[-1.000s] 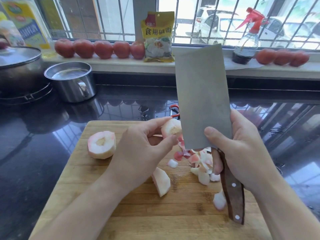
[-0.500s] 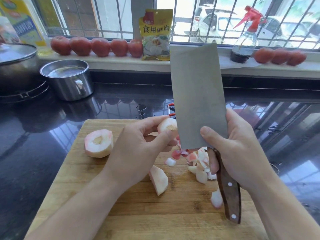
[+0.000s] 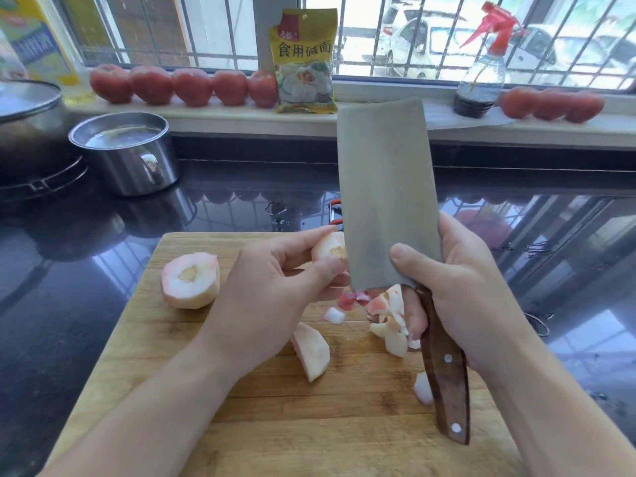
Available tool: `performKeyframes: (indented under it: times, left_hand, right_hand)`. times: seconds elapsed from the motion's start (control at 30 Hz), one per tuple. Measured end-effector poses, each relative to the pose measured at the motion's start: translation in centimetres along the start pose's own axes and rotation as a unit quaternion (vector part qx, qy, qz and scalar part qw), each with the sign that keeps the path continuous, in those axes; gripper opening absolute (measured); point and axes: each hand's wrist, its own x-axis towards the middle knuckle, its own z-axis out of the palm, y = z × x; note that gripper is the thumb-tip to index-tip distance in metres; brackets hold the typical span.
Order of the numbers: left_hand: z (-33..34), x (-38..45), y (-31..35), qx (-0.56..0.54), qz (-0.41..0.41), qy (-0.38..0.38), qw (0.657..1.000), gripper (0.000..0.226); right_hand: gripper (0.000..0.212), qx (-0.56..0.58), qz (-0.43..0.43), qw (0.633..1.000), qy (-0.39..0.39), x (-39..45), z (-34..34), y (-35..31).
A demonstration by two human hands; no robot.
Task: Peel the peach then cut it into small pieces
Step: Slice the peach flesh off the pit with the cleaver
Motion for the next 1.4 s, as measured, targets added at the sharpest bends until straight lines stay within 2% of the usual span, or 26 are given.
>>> performKeyframes:
  times: [0.17,0.3,0.43,0.53,0.83,1.07,1.4]
  left_hand:
    - [0.1,0.0,0.0,-0.033,-0.032,-0.008,0.999,0.036]
    - [0.2,-0.1,-0.1,0.007,-0.019,0.000,1.000,0.031]
    - [0.5,-0.1,-0.2,0.055,0.002,0.031,0.998,0.033]
    - [0.6,0.0,0.0,0.023,-0.006,0.056,0.998,0.029]
    - [1.0,-0.4,-0.1,-0.011,-0.018,0.020,1.000,0.024]
    - [1.2,-0.4,0.3,-0.073,-0.028,0.026,0.997,0.022]
    - [0.6,-0.3,0.2,-0.039,-0.051,-0.022,0.998,0.028]
  right_hand:
    - [0.021,-0.015,-0.004,1.000,0.010,0.0,0.1,0.0]
    - [0.021,-0.031,-0.006,0.999,0.018,0.0,0.2,0.1]
    - [0.020,-0.036,-0.008,0.999,0.035,0.0,0.3,0.2]
    - [0.021,-0.037,-0.005,0.999,0.035,0.0,0.3,0.2]
    - [0.021,-0.025,-0.004,0.999,0.043,0.1,0.3,0.4]
    - [0.022,0.006,0.004,1.000,0.013,0.0,0.3,0.2]
    - [0.020,0.013,0.008,1.000,0.012,0.3,0.1,0.6]
